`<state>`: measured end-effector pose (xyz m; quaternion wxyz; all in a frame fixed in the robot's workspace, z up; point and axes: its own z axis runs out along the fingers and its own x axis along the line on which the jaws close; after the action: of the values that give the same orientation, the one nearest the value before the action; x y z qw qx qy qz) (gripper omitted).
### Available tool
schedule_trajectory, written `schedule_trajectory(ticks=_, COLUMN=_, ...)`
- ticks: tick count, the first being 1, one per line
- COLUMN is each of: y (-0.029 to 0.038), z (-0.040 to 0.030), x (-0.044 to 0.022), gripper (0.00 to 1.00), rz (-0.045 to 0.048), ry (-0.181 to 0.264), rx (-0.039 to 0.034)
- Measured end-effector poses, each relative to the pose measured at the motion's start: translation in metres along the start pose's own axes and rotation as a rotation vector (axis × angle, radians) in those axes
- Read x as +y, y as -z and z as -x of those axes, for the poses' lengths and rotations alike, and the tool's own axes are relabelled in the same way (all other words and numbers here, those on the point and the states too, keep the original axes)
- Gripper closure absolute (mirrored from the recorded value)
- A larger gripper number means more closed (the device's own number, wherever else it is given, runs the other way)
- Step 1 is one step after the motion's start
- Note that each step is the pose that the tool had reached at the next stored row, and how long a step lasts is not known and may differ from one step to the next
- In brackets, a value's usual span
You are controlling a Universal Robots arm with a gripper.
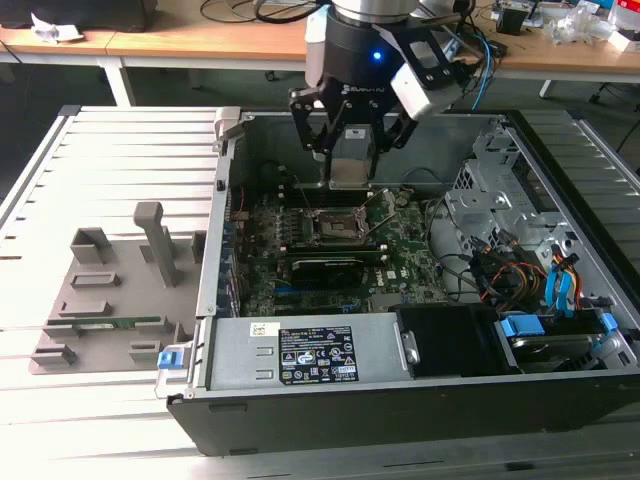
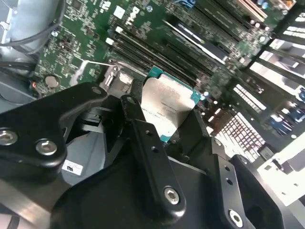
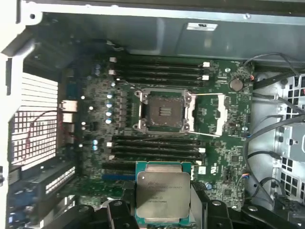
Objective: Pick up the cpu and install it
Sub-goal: 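Pick up the cpu and move it towards the insertion slot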
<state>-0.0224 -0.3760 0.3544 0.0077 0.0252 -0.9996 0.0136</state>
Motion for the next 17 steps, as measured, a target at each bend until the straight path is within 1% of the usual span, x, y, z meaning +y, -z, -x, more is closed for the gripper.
schedule_trajectory(ticks=3, y=-0.0078, z=0.0148, x=0.0025, gripper=0.45, rz=0.0004, ry=0.000, rx=0.0050)
schedule_trajectory(ticks=5, y=-0.0130, z=0.0257, x=0.0068, gripper=0.45, rz=0.0006, ry=0.000, rx=0.0084)
schedule_trajectory(ticks=7, y=-0.0160, z=0.0306, x=0.0091, gripper=0.45, rz=0.0007, ry=0.000, rx=0.0101)
schedule_trajectory(ticks=9, y=-0.0193, z=0.0332, x=0.0107, gripper=0.45, rz=0.0008, ry=0.000, rx=0.0108)
schedule_trajectory(ticks=10, y=-0.0215, z=0.0335, x=0.0115, gripper=0.45, rz=0.0007, ry=0.000, rx=0.0109)
schedule_trajectory(ticks=11, y=-0.0252, z=0.0337, x=0.0122, gripper=0.45, rz=0.0008, ry=0.000, rx=0.0110)
schedule_trajectory(ticks=12, y=-0.0266, z=0.0337, x=0.0124, gripper=0.45, rz=0.0007, ry=0.000, rx=0.0110)
schedule_trajectory(ticks=17, y=-0.0268, z=0.0337, x=0.0124, gripper=0.45, rz=0.0007, ry=-0.002, rx=0.0110)
